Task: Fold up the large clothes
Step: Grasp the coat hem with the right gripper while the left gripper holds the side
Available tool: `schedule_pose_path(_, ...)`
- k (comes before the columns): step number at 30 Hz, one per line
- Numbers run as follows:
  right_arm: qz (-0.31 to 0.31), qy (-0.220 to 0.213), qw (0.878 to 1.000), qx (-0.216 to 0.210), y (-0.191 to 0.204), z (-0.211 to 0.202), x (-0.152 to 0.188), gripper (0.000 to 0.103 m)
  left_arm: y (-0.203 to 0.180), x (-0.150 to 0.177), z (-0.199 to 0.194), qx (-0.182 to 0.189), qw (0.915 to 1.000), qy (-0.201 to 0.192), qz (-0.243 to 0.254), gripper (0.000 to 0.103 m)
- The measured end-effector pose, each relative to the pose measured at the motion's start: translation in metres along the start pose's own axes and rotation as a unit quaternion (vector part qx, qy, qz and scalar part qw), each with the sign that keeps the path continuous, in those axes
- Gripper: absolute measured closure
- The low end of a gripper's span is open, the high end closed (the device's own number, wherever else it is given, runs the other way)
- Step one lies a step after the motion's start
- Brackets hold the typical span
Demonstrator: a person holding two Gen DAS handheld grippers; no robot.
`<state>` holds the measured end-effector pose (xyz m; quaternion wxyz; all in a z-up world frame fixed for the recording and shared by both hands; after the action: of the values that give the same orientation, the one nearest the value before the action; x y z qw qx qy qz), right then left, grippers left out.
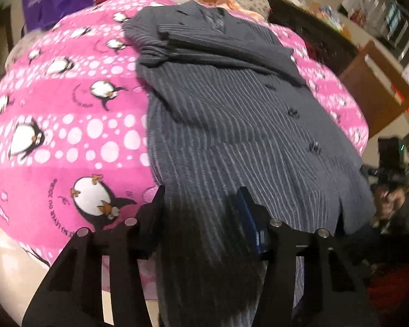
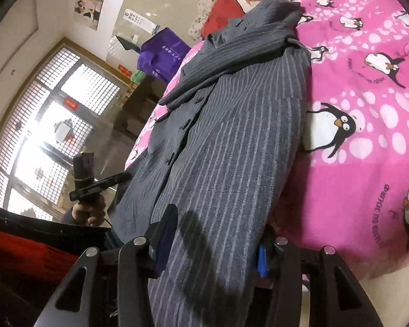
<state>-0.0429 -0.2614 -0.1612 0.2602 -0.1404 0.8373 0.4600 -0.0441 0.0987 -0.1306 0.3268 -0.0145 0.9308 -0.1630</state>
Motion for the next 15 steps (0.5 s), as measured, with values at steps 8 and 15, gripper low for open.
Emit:
schedule_pose_path(8,-0.011,-0.011,1.0,0.011,-0.001,0.003,-0.001,0.055,-0.004,0.002,0.017,0.03,0.9988,0.038,0.002,0.036)
schedule_pose_path(15,-0.022,-0.015,1.0,0.016,0.003,0.002,0.002,0.055,-0.02,-0.001,0.01,0.054,0.9974,0.041,0.023,0.048)
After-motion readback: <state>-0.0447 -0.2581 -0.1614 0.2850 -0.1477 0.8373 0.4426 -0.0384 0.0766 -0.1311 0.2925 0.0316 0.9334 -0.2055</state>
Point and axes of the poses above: each gripper's, at about its wrist camera, not at the fingertips, and z roughly the way its jaws point, y to its left, x to its underside, the point moved 8 cm from there along z, roughly the way its jaws point, and after that the axes turned 7 degrees about -y, right-handed, at the moved point
